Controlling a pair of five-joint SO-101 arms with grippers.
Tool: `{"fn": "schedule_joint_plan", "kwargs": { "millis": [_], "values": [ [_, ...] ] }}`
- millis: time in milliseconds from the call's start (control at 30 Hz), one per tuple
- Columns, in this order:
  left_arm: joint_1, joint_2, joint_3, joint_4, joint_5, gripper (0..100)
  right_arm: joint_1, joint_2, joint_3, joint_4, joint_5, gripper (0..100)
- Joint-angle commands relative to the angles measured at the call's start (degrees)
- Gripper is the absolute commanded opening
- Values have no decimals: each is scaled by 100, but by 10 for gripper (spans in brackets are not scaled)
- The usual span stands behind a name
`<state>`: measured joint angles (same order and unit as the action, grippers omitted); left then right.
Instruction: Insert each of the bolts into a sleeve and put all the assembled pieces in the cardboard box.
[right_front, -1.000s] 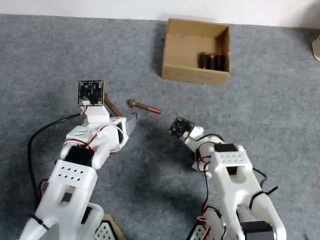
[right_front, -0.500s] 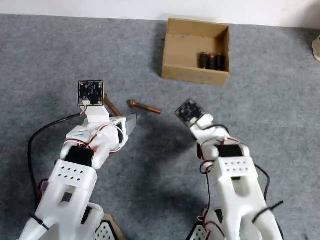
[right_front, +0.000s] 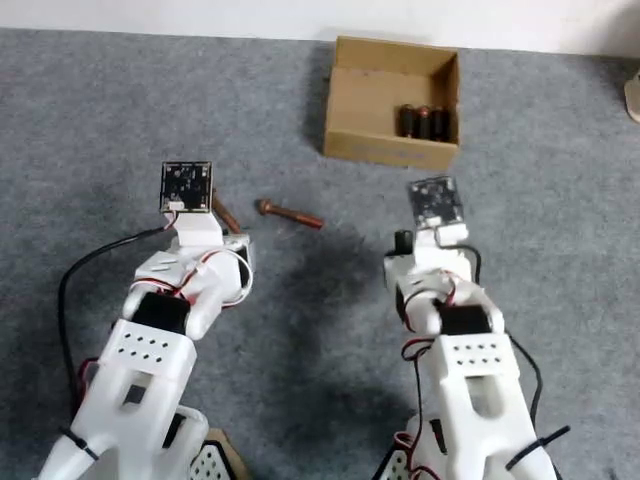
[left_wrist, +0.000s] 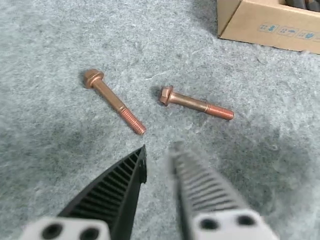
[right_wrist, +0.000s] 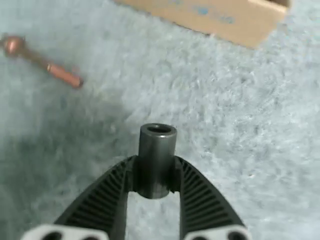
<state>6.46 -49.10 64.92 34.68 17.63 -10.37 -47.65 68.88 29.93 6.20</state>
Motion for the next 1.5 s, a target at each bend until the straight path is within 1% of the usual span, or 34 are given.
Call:
{"fn": "schedule_joint_plan", "kwargs": {
  "millis": [0,167,267,400,500,567,633,733,833,1067,1133,1233,1367,1467],
  "values": [
    [119,-31,-215,-114,62,18,75,-171,356,-971,-668,4],
    [92,-75,-426,-105,44,79,66,-171,1191,-2229,-703,4],
    [84,-75,-224,-79,26,100,75,-180,1455,-2589,-703,4],
    [-22,-75,215,-114,18,98,84,-180,1552,-2897,-703,4],
    [-136,-66,4,-79,70,94,84,-171,1745,-3099,-703,4],
    [-277,-31,-180,53,325,52,84,-171,1895,-3301,-695,4],
    [-453,-22,-418,246,765,1,84,-171,1982,-3407,-695,4],
    [-699,-22,-734,615,870,9,84,-171,1991,-3407,-695,4],
    [-769,-22,-848,844,985,6,84,-171,1991,-3389,-695,4],
    [-769,-13,-866,888,1653,6,84,-171,2009,-3363,-668,4],
    [-769,4,-910,897,1802,6,84,-163,2053,-3363,-457,4],
    [-769,453,-1358,1222,1996,6,75,-180,2246,-3407,-290,4],
    [-778,1701,-2545,2180,2277,6,75,-180,2290,-3407,-281,4],
    [-778,2580,-3451,2725,2295,6,75,-180,2290,-3407,-264,4]
  ]
}}
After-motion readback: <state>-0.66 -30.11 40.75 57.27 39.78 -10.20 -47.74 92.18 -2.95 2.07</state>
